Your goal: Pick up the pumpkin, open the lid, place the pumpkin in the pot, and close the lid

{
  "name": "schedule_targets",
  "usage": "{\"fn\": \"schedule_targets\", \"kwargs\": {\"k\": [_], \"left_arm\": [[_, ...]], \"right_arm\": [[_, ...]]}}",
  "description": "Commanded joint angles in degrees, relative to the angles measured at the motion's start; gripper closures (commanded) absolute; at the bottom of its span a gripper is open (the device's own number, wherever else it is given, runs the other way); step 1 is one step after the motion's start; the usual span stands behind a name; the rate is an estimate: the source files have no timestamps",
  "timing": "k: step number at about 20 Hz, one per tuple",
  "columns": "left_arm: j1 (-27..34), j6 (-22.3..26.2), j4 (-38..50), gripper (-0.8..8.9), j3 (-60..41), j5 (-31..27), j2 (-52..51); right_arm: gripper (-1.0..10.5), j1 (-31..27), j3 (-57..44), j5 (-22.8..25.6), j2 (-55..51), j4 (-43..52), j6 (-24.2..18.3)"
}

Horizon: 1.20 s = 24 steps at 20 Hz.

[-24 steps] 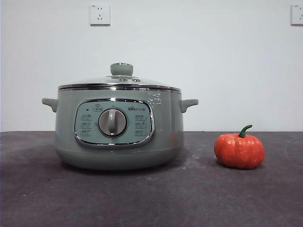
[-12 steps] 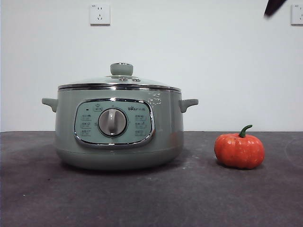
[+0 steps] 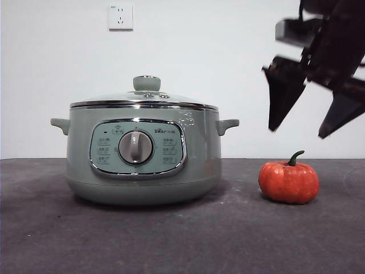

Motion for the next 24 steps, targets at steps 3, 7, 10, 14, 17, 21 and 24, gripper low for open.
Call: {"fn": "schedule_targets", "kwargs": {"k": [3, 7, 10, 14, 17, 21, 24], "left_arm": [[-0.2, 0.3, 0.5, 0.46, 0.0, -0.1, 0.0], [-0.2, 0.3, 0.5, 0.46, 0.0, -0.1, 0.0], [-0.2, 0.3, 0.5, 0.46, 0.0, -0.1, 0.0], [-0.2, 0.3, 0.7, 0.46, 0.0, -0.1, 0.0], [-0.2, 0.3, 0.7, 0.46, 0.0, -0.1, 0.0], [-0.3, 0.3, 0.9, 0.51, 0.0, -2.2, 1.2], [-1.4, 0.2, 3.8, 0.60, 0.0, -2.2, 3.6]], "right_arm": [[2.5, 0.5, 0.0, 1.3, 6.4, 3.5, -0.2], [2.5, 1.4, 0.0, 1.4, 10.4, 5.5, -0.2], [2.5, 1.7, 0.0, 1.6, 12.5, 6.8, 0.0], [4.7, 1.7, 0.0, 3.6, 13.7, 7.1, 0.5], [9.5, 1.7, 0.0, 3.9, 13.7, 7.0, 1.0], [9.6, 1.7, 0.0, 3.9, 12.5, 7.0, 1.5], [9.6, 1.7, 0.0, 3.9, 8.2, 5.9, 1.5]]}}
